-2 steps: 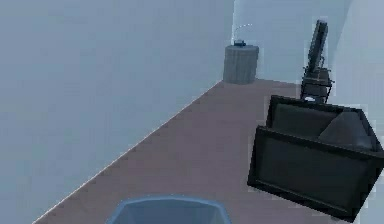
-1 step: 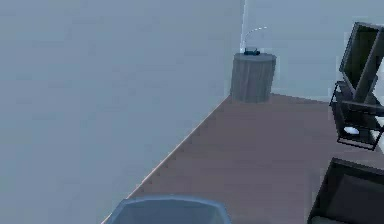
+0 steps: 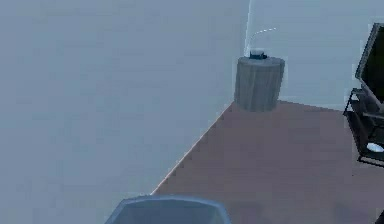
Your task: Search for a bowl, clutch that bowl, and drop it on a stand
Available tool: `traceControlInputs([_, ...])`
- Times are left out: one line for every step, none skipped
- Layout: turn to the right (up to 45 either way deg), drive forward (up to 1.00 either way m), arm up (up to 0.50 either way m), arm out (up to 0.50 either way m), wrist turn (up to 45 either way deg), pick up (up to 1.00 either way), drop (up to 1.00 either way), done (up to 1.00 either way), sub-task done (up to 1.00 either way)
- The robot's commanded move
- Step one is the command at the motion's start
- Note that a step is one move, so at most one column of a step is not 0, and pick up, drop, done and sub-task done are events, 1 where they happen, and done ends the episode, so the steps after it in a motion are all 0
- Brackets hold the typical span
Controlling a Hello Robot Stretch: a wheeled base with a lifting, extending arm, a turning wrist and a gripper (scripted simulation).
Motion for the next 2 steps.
traceControlInputs([27.0, 0.0, 0.0, 0.0, 0.0, 0.0, 0.0, 0.0, 0.0])
traceControlInputs([0.0, 1.0, 0.0, 0.0, 0.0, 0.0, 0.0, 0.0, 0.0])
